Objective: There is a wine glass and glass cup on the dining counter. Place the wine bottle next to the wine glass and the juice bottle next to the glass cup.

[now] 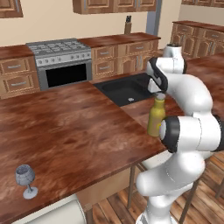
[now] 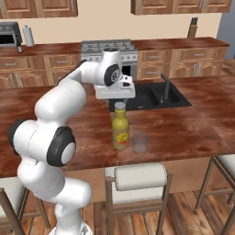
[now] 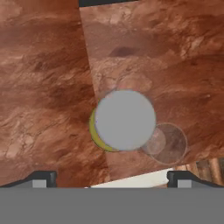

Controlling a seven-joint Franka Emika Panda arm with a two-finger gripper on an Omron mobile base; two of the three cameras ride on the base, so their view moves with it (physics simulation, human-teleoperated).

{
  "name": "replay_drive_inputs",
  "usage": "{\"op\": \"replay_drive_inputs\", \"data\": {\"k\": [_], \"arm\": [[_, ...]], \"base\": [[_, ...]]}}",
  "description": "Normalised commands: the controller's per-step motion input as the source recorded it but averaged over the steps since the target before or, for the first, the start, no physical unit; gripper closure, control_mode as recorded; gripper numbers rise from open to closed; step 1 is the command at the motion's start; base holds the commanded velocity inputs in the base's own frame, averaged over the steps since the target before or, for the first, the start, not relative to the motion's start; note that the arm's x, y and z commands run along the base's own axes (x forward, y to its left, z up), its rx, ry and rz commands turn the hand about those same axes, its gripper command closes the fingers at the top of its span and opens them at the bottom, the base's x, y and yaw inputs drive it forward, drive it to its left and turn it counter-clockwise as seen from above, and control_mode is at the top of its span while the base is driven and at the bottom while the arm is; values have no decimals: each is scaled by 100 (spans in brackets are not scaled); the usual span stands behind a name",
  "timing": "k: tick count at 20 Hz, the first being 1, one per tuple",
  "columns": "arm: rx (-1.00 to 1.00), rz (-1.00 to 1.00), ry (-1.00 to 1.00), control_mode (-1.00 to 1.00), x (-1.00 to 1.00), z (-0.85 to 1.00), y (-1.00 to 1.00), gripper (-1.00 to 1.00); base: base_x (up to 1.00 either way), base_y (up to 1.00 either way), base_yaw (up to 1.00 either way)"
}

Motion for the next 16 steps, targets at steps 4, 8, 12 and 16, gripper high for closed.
{"op": "replay_drive_inputs", "data": {"k": [4,8,12,16], "arm": [[0,-6,-15,-100,-70,-3,2,-100],[0,-7,-12,-100,-69,-4,12,-100],[0,-9,-1,-100,-59,0,16,-100],[-1,-12,0,-100,-54,0,17,-100]], "base": [[0,0,0],[0,0,0],[0,0,0],[0,0,0]]}}
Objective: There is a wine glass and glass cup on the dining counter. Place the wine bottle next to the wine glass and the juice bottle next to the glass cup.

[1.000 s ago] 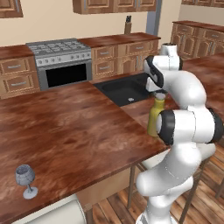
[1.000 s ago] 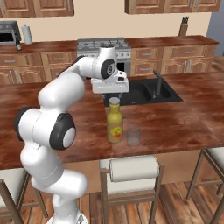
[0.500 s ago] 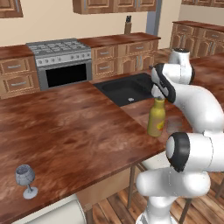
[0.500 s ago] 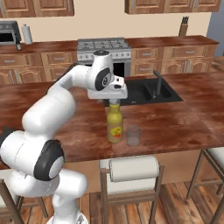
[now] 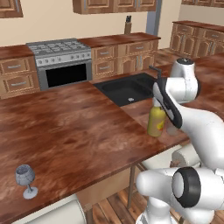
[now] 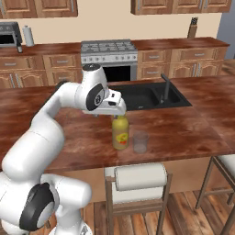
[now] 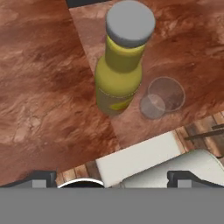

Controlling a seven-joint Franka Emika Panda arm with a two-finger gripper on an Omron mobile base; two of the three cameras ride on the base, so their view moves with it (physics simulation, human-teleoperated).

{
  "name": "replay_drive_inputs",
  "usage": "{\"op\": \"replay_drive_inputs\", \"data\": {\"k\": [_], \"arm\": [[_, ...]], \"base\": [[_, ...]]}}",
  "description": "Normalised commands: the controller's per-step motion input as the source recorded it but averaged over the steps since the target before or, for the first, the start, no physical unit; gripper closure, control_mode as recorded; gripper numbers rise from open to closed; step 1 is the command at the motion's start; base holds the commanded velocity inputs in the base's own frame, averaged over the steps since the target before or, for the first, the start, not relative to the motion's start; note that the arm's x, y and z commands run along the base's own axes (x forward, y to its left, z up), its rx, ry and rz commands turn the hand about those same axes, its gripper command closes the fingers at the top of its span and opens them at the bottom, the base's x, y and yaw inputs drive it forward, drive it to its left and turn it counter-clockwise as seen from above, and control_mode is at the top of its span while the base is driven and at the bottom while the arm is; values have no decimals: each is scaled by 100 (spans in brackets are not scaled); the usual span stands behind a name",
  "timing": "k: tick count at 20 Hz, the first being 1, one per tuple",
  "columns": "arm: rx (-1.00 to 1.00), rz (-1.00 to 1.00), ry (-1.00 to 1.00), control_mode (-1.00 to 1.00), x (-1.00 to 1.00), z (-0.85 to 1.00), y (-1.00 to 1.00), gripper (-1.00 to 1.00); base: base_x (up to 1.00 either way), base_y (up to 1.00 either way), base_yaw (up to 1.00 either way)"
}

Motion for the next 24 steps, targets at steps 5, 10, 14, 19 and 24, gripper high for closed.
{"op": "replay_drive_inputs", "data": {"k": [5,10,14,19,24], "arm": [[0,-17,0,-100,-46,0,8,-100],[0,-16,4,-100,-37,0,9,-100],[0,-13,6,-100,-35,0,6,-100],[0,-4,10,-100,-38,0,10,-100],[0,0,7,-100,-33,-3,15,-100]], "base": [[0,0,0],[0,0,0],[0,0,0],[0,0,0],[0,0,0]]}}
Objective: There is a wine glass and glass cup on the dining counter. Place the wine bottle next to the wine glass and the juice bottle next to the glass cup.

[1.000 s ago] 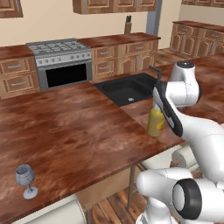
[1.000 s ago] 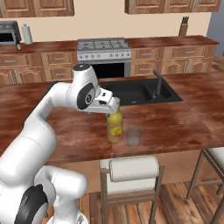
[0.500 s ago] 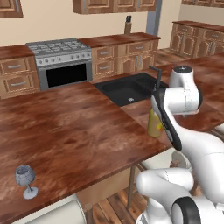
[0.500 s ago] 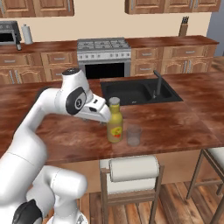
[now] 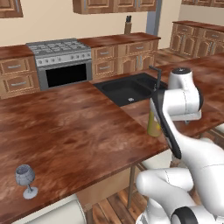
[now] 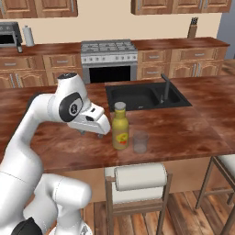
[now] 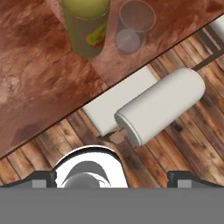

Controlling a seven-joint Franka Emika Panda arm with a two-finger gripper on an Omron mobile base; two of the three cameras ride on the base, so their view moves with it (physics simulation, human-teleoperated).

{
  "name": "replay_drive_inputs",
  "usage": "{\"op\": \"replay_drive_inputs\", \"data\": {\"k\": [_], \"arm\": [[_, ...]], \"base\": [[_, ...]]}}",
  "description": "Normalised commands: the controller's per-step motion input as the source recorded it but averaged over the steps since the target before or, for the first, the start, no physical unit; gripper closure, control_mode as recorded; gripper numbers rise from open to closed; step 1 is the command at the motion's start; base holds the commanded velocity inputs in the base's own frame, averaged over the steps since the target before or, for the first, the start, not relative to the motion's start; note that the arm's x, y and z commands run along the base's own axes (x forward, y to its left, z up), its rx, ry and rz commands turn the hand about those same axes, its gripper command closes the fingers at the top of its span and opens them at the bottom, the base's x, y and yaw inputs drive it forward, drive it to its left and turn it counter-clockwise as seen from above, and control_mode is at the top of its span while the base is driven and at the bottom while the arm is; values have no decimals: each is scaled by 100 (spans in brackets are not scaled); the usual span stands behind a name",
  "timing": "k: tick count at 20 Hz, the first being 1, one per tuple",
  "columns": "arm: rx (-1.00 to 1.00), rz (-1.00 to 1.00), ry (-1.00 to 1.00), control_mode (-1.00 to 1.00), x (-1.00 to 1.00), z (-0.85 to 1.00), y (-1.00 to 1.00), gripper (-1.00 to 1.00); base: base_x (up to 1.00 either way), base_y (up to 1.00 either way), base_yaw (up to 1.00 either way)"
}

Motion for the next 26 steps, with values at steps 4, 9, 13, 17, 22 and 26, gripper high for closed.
{"op": "replay_drive_inputs", "data": {"k": [4,9,13,17,22,26], "arm": [[0,0,3,-100,-19,-6,16,-100],[1,0,3,-100,-1,-2,4,-100],[0,0,0,-100,0,0,0,-100],[0,0,0,-100,0,0,0,-100],[0,0,0,-100,0,0,0,-100],[0,0,0,-100,0,0,0,-100]], "base": [[0,0,0],[0,0,0],[0,0,0],[0,0,0],[0,0,0],[0,0,0]]}}
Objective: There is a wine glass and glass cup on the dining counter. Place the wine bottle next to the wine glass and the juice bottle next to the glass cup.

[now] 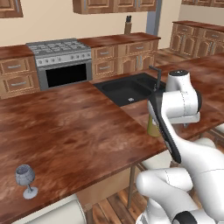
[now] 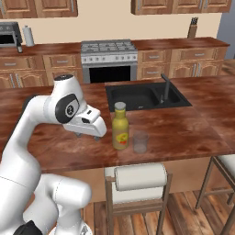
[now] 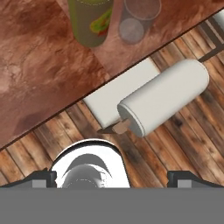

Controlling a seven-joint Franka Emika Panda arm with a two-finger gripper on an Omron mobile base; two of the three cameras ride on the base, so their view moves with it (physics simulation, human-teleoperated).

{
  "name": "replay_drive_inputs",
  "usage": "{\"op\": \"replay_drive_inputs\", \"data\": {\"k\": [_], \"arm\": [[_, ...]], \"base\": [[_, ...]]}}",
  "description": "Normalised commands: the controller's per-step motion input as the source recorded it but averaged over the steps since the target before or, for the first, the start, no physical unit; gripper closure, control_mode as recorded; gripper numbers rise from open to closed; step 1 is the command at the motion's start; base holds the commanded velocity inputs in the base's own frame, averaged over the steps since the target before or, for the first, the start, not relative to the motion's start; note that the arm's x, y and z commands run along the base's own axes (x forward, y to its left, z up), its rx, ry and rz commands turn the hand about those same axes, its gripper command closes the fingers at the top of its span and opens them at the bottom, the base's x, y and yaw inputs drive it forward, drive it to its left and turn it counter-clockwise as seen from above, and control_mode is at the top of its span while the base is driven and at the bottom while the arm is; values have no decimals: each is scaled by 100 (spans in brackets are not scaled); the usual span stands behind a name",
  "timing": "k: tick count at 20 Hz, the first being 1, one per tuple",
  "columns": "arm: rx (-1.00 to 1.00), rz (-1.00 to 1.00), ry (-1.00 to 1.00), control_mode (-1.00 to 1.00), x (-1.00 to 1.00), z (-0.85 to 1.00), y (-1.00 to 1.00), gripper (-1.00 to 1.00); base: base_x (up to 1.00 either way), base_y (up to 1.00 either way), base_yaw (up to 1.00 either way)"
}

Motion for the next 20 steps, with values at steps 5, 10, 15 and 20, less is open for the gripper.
{"op": "replay_drive_inputs", "data": {"k": [5,10,15,20], "arm": [[0,0,0,100,-1,0,0,-100],[0,0,0,100,0,0,0,-100],[0,0,0,100,0,0,0,-100],[0,0,0,100,0,0,0,-100]], "base": [[-28,2,0],[-59,5,0],[-76,1,2],[-76,0,20]]}}
